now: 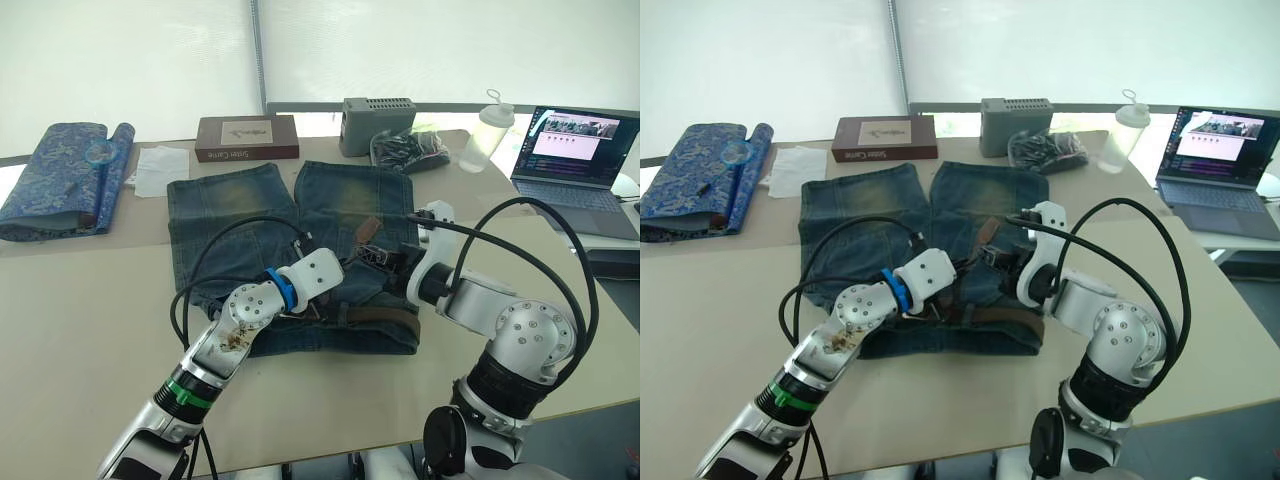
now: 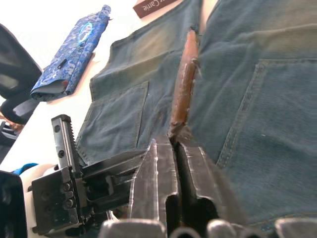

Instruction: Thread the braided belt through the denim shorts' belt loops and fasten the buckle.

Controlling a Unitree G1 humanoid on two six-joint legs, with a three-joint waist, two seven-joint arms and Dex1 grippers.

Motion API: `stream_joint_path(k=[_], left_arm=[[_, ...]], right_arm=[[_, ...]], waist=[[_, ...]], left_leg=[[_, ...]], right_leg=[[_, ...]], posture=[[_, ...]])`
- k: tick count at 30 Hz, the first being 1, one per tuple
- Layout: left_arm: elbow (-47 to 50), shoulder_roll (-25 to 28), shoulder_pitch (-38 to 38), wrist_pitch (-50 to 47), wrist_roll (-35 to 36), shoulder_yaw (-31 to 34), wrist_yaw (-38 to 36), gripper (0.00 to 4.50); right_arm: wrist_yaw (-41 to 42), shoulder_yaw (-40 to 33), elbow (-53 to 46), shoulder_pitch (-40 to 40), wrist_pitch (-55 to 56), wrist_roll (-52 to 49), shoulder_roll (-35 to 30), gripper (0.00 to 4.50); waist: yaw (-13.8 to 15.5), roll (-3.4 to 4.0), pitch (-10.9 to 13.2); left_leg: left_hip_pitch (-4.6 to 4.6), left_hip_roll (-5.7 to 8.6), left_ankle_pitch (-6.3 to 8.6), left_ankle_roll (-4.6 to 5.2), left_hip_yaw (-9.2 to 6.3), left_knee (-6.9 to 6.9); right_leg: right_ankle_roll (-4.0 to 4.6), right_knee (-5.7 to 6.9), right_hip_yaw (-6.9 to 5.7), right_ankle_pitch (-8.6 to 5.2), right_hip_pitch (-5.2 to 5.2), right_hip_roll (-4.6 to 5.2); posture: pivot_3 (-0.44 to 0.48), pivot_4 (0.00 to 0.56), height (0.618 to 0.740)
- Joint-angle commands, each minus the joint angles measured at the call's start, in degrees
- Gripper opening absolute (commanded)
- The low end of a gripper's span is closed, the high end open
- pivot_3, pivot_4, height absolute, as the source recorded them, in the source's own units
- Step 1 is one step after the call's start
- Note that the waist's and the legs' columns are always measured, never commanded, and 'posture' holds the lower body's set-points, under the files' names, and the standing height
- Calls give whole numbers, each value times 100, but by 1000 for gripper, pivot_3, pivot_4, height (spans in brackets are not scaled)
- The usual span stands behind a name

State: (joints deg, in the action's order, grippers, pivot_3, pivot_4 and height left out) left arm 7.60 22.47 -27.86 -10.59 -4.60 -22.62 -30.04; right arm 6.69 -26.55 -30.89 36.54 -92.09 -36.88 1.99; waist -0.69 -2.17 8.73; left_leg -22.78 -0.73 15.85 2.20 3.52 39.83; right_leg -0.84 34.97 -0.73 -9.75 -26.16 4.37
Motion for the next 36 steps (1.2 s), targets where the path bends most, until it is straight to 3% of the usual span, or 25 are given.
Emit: stream_joint_path(k=[1,2,5,7,9,11,14,19,24,30,36], left_arm=[[231,-70,-110,316,88,44,-260,746],[303,-109,-53,203,295,139,-368,1011],[484,-305,39,-358,990,571,-530,2408],[713,-404,114,-1261,2004,1315,-608,3419],[795,-238,197,-2026,2814,2017,-744,3419],[658,-41,193,-2450,3150,2556,-664,3419],[441,269,213,-2797,3462,3047,-716,2571],[526,671,523,-2793,3420,2849,-1085,83],[692,869,1085,-2454,2971,2270,-1205,30],[711,842,1514,-2291,2807,2111,-1148,30],[-1,955,1864,-1737,2046,1524,-1197,30]], right_arm=[[-79,-61,-75,15,-41,16,9,0],[-75,-67,-83,-6,-41,10,1,0],[-70,-81,-88,-37,-41,11,-26,0],[-52,-156,-147,-97,-41,-11,-73,0],[-25,-230,-195,-169,-41,-9,-146,0],[11,-258,-233,-268,-41,7,-231,0],[46,-199,-280,-447,20,30,-338,0],[48,-1,-276,-712,254,55,-295,0],[94,265,-334,-992,426,65,-412,0],[135,138,-526,-1157,422,-2,-588,0],[203,261,-903,-1411,583,105,-1179,0]], waist=[[-1,0,0],[-3,0,0],[-6,1,0],[-12,0,0],[-55,1,0],[-79,4,1],[-75,4,2],[-47,4,2],[-16,5,2],[-16,6,2],[-9,17,-4]], left_leg=[[0,0,0,0,0,0],[1,0,0,0,0,0],[-1,0,0,0,0,1],[-2,-1,0,0,-1,1],[-1,-5,0,0,-2,1],[4,-8,0,0,-2,1],[5,-8,0,0,-4,-1],[3,3,0,1,0,-1],[3,2,0,1,0,-2],[8,-4,-1,-2,0,-2],[9,0,-1,-1,2,-4]], right_leg=[[0,0,1,0,0,0],[0,1,1,0,0,0],[-1,0,0,0,0,2],[-1,-1,0,0,0,1],[-2,1,0,0,-1,-1],[-2,5,1,-1,-1,-7],[-2,4,-2,-2,-1,-11],[-4,0,2,-2,1,0],[-3,-1,1,-2,0,0],[2,2,1,-2,0,-4],[1,-1,3,-3,2,0]], posture=[[0,150,740],[0,150,740],[0,150,740],[0,150,740],[0,150,740],[0,150,740],[0,150,740],[0,150,740],[0,150,740],[0,150,740],[0,150,740]])
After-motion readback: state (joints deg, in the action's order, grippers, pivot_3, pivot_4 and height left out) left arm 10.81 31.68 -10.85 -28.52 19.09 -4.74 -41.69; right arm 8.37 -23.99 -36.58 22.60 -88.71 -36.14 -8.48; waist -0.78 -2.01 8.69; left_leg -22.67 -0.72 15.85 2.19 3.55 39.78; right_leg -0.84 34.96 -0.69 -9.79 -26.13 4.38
